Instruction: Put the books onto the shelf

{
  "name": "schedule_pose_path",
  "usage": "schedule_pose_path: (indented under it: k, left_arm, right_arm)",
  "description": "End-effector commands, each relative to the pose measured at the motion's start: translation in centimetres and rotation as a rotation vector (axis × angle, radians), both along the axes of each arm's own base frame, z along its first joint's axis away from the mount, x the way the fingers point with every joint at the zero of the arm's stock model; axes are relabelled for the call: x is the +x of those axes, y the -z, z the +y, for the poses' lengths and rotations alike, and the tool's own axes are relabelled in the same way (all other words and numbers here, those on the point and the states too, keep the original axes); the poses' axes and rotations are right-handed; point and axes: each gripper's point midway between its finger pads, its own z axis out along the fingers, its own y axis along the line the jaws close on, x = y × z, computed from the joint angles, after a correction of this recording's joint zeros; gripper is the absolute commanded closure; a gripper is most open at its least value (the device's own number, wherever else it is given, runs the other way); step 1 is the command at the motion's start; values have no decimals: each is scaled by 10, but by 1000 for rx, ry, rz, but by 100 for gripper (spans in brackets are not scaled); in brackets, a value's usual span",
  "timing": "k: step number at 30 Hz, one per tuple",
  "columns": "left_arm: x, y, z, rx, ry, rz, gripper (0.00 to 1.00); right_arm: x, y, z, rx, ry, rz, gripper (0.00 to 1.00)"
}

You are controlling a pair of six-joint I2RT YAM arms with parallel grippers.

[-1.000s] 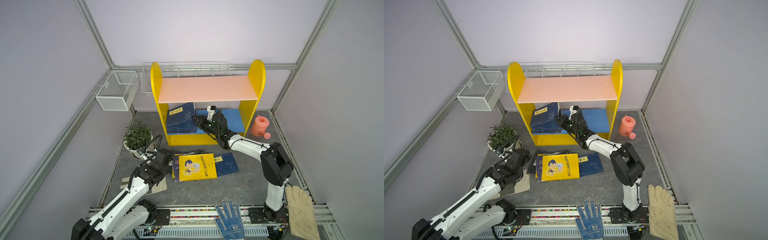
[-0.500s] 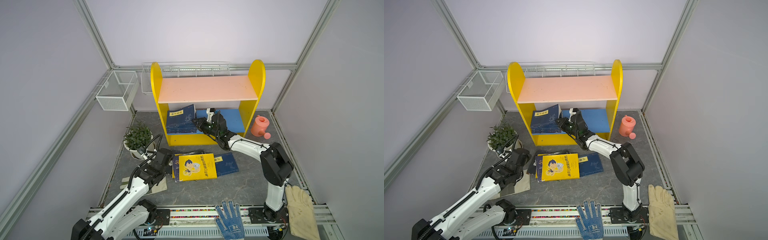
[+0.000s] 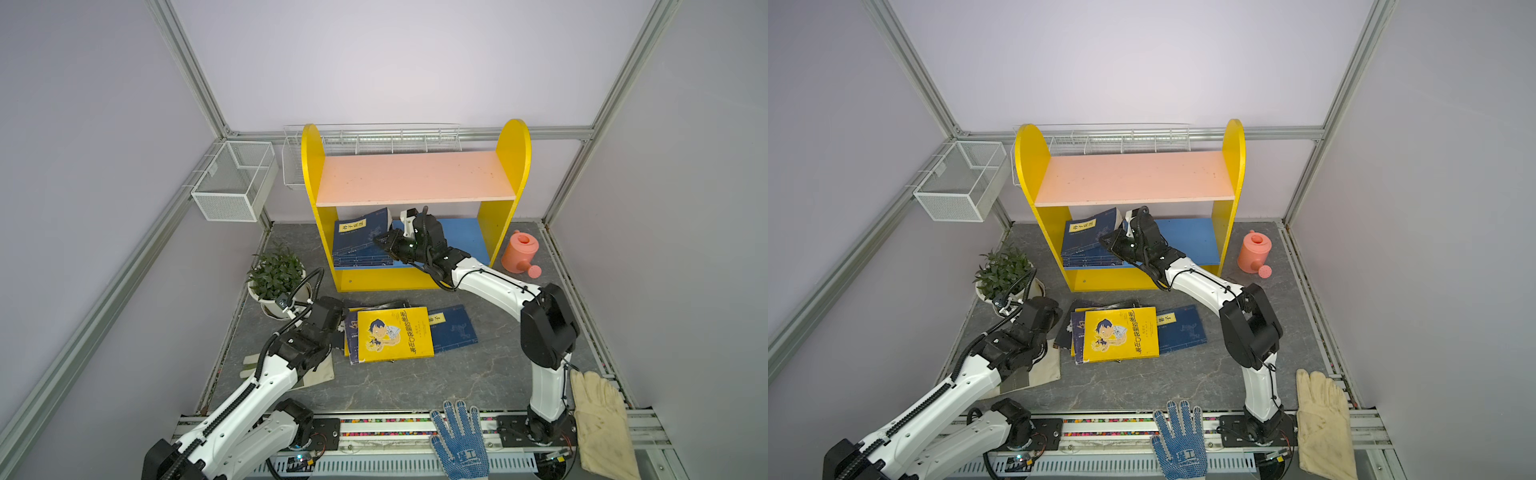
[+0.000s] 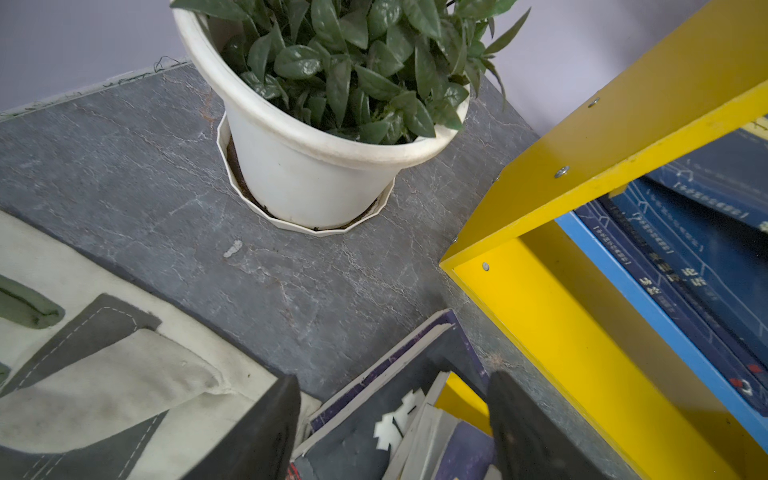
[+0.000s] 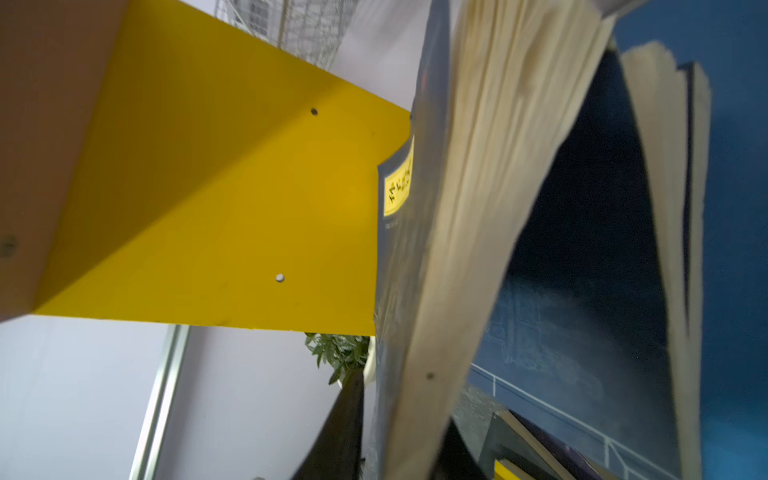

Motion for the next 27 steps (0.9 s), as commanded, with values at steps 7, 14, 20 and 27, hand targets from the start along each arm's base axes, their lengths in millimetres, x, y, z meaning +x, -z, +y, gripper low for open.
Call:
schedule_pose_path:
  k: [7, 14, 20, 27]
  left_arm:
    - [-3, -1, 5, 2, -13, -13, 27]
    - [-3, -1, 5, -3, -9, -14, 27]
    - [-2, -3, 5, -4, -10, -21, 27]
    - [-2, -5, 5, -8, -11, -29, 27]
  right_arm:
    - [-8, 12, 1, -99, -45, 40, 52]
    - [-4, 9, -10, -101, -40, 60, 35]
    - [-5, 8, -19, -108, -51, 92, 30]
    - [-10, 4, -22, -143, -112, 116, 27]
